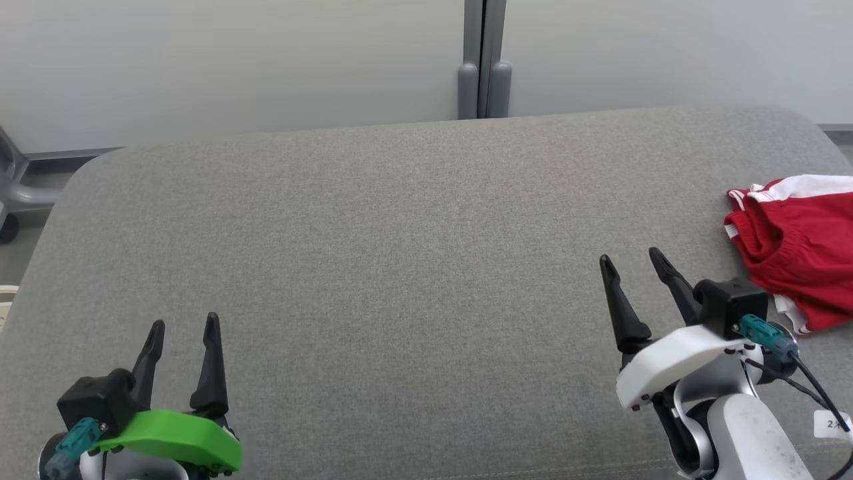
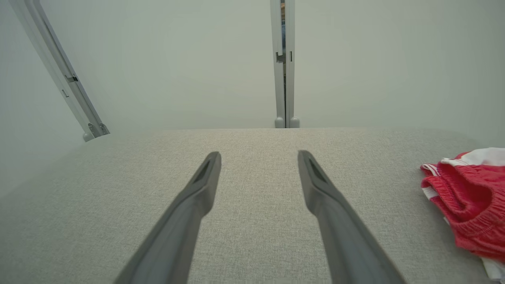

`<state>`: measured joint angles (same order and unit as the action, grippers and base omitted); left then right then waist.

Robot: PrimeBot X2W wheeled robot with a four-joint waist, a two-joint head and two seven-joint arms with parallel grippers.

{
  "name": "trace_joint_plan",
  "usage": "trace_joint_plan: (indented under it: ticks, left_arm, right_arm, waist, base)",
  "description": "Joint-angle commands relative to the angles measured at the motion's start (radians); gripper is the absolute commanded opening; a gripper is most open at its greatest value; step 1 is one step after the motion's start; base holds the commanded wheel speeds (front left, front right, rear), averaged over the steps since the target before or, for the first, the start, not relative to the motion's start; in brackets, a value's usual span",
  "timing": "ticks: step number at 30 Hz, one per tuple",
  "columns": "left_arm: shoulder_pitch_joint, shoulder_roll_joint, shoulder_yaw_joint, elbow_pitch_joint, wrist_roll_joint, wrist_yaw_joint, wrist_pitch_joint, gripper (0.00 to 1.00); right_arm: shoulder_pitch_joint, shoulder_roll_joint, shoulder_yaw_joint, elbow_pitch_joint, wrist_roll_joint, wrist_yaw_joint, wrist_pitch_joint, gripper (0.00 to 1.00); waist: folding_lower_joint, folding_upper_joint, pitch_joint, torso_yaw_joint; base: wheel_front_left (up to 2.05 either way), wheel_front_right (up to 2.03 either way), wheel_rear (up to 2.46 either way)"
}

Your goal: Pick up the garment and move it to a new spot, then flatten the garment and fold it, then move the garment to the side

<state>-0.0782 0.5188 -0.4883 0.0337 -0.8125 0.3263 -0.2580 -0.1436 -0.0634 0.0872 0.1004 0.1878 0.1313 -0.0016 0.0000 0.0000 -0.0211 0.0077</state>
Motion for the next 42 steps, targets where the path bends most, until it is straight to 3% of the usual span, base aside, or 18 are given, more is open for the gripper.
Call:
trace_joint_plan:
  ticks: [1, 10, 32, 33, 37, 42]
  left_arm:
    - [0.017, -0.002, 0.001, 0.0, 0.008, 0.001, -0.007, 1.0]
    - [0.043, -0.016, -0.004, -0.01, 0.02, 0.004, -0.006, 1.0]
    - [0.015, -0.007, -0.024, 0.0, 0.034, 0.017, 0.014, 1.0]
    - [0.015, -0.009, -0.024, 0.0, 0.033, 0.017, 0.014, 0.0]
    - [0.038, -0.036, -0.038, 0.022, 0.02, 0.01, 0.016, 0.0]
    - [0.036, -0.066, -0.004, 0.027, -0.039, -0.019, 0.03, 0.0]
  right_arm:
    - [0.021, 0.004, -0.005, -0.022, -0.007, -0.001, 0.006, 1.0]
    - [0.091, 0.012, -0.029, -0.099, 0.007, -0.001, 0.022, 1.0]
    - [0.114, 0.012, -0.044, -0.123, 0.035, -0.001, 0.033, 1.0]
    - [0.116, 0.013, -0.048, -0.121, 0.041, -0.001, 0.039, 0.0]
    - [0.113, 0.015, -0.042, -0.088, 0.039, 0.0, 0.031, 0.0]
    - [0.108, 0.011, -0.059, -0.073, 0.14, 0.0, 0.043, 0.0]
  waist:
    - [0.0, 0.0, 0.0, -0.001]
    - [0.0, 0.0, 0.001, 0.002]
    - [0.0, 0.0, 0.006, -0.001]
    - [0.0, 0.0, 0.006, 0.0]
    - [0.0, 0.0, 0.006, 0.0]
    - [0.0, 0.0, 0.007, -0.001]
  base:
    - [0.0, 0.0, 0.0]
    - [0.0, 0.0, 0.0]
    - [0.0, 0.0, 0.0]
    - [0.0, 0.0, 0.0]
    - [0.0, 0.0, 0.0]
    - [0.0, 0.0, 0.0]
